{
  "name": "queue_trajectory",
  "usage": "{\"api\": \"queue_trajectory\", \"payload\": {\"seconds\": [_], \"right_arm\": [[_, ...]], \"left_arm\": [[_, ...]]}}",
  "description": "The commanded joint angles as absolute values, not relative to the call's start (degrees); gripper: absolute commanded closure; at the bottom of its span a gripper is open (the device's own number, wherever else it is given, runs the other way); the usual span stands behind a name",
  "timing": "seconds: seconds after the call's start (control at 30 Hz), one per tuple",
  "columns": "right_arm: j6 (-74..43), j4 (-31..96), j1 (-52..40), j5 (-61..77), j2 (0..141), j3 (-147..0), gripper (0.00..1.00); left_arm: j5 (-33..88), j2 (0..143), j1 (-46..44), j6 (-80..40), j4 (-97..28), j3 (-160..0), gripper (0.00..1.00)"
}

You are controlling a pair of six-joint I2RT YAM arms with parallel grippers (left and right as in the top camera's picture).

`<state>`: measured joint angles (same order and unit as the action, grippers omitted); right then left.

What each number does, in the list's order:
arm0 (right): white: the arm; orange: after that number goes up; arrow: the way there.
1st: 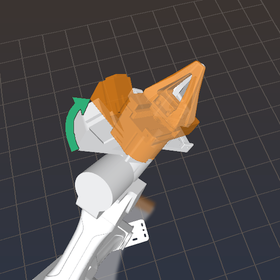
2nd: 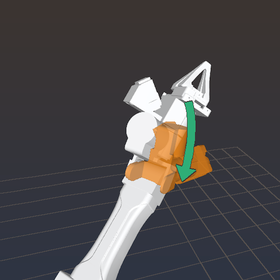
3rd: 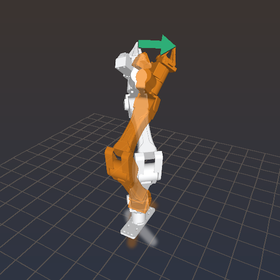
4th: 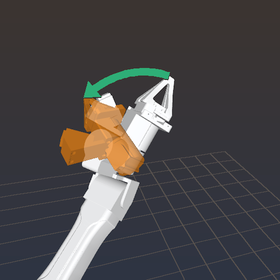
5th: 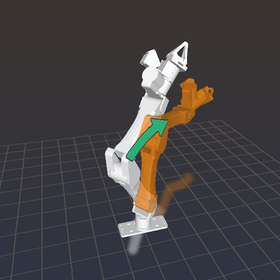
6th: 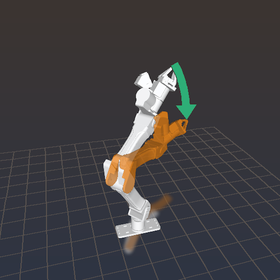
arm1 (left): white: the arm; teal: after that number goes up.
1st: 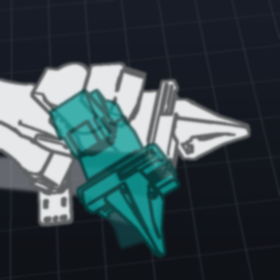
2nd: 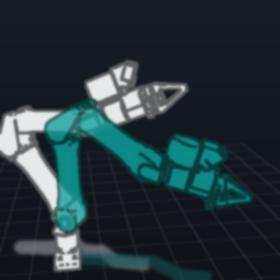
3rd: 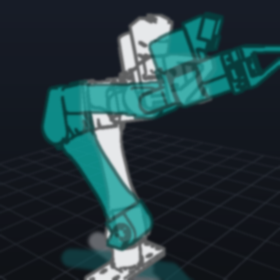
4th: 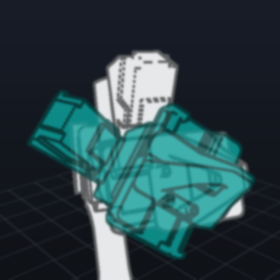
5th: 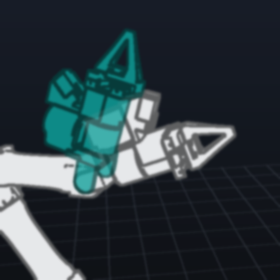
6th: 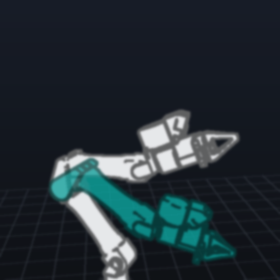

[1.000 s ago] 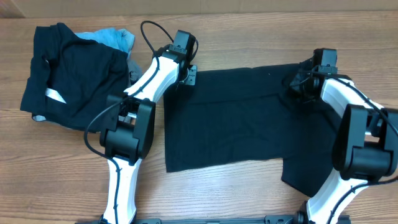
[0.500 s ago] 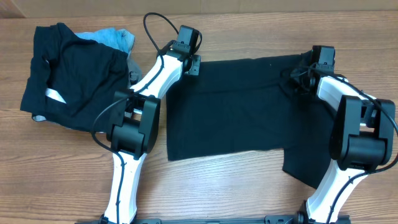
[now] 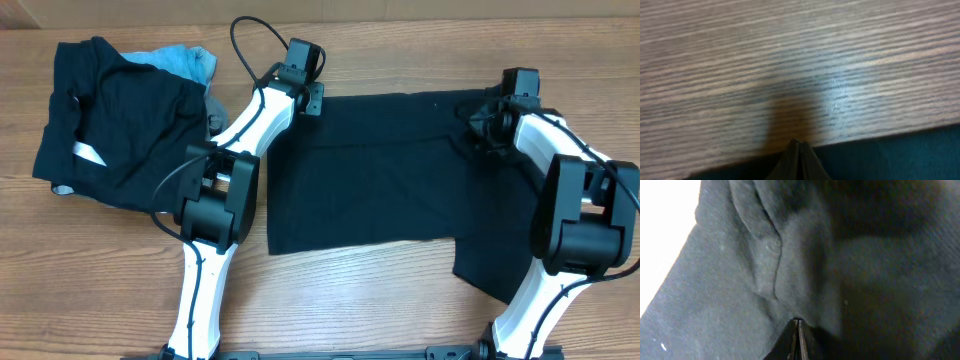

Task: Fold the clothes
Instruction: 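Release the shirt and raise both grippers to its top corners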

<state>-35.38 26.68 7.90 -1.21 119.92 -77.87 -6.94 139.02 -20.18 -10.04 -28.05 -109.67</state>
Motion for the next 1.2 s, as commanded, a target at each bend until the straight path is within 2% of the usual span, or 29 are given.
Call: {"api": "queue_trajectory", "payload": {"seconds": [0.0,0.2,0.47,0.67,0.83,1.03,1.17], "right_arm": [[-35.6,35.2,8.4,-0.9,122.0,-80.0,0.96],[-32.6,48.6,8.4,-4.0,115.9,-94.6,0.96],[-32.2,63.8,8.4,-6.0,102.0,-95.6,0.96],[-31.5,72.5,8.4,-4.9,98.3,-94.2,0.96],[-26.1,79.4,9.2,-0.4,97.4,-93.2,0.96],[-23.4,83.3,18.1,-0.3,90.9,-93.0,0.96],[-22.7,83.2,21.6,0.1,87.0,-85.0,0.96]], "left_arm": [[-8.2,140.0,-20.3,-7.2,-31.9,-117.9,0.96],[-8.5,140.0,-20.3,-7.3,-40.8,-132.1,0.96],[-1.8,140.0,-19.7,-14.4,-57.5,-133.9,0.96],[1.2,140.0,-19.4,-14.9,-58.3,-133.9,0.96],[3.3,140.0,-19.4,-17.5,-61.5,-133.9,0.96],[3.7,139.8,-18.6,-17.2,-64.0,-133.9,0.96],[4.6,139.8,-16.6,-16.7,-63.3,-133.9,0.96]]}}
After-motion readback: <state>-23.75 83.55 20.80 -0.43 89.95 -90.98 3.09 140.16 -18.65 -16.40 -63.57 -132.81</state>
